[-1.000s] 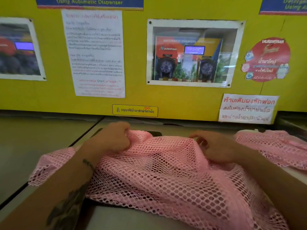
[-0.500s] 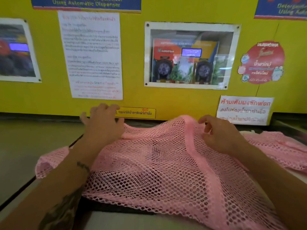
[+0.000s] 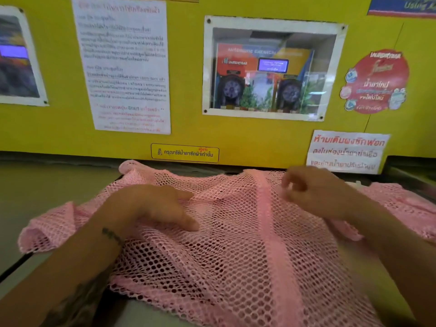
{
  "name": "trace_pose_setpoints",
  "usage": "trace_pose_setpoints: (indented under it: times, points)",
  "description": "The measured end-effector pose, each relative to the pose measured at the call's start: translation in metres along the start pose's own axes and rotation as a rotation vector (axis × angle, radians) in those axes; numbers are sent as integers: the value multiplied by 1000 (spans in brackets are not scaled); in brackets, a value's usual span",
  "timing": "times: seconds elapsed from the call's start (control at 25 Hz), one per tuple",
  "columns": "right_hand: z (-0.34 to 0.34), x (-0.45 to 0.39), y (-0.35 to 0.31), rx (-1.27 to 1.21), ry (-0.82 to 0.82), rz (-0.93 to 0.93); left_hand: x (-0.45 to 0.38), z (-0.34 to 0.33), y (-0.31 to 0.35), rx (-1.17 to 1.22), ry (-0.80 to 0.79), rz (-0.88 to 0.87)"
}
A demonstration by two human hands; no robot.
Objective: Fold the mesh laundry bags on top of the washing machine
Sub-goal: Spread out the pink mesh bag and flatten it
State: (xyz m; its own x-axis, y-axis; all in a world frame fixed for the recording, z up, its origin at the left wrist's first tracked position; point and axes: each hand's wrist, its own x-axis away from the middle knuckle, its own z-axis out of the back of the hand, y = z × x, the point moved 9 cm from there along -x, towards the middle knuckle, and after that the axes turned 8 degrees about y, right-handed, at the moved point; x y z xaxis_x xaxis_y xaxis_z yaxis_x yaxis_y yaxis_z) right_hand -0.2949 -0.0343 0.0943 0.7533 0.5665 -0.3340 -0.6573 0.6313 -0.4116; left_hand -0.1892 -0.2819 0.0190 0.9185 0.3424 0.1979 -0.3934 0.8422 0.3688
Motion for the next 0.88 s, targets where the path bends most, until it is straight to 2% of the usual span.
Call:
trace_pose_setpoints:
  times: [0.04, 0.08, 0.16, 0.2, 0.24, 0.32, 0.4, 0.48, 0.6, 0.64, 0.68, 0.76, 0.8, 0.88]
  points:
    - [-1, -2, -7, -18, 82, 34, -1, 0, 0, -15, 5, -7]
    - [-15, -1, -15, 0, 13, 75, -2, 0, 1, -39, 15, -12]
    - [-64, 15, -23, 187, -378, 168, -3, 0, 4, -73, 31, -29]
    - [-75, 24, -22, 281, -512, 187, -2, 2, 5, -80, 39, -45]
    - [-76, 29, -19, 329, -575, 166, 0, 4, 5, -77, 54, -63]
    - [-66, 30, -10, 311, -601, 64, 2, 17, -1, -14, 126, -97]
    - [-59, 28, 0, 300, -597, -16, 8, 40, -11, 42, 265, -93]
    - [-54, 18, 7, 347, -506, -10, 20, 60, -20, -20, 407, -101]
    - [-43, 6, -27, 385, -177, 214, 48, 72, -36, -115, 621, -103]
    - [-46, 9, -46, 319, -133, 301, 56, 71, -44, -122, 674, -74]
    - [-58, 13, -62, 232, -184, 344, 60, 65, -56, -127, 671, -20]
    - [-98, 28, -75, 149, -468, 322, 63, 39, -84, -177, 486, 149]
    - [-116, 31, -69, 202, -603, 306, 66, 25, -97, -220, 382, 216]
    - [-121, 21, -58, 320, -718, 293, 77, 17, -115, -263, 323, 289]
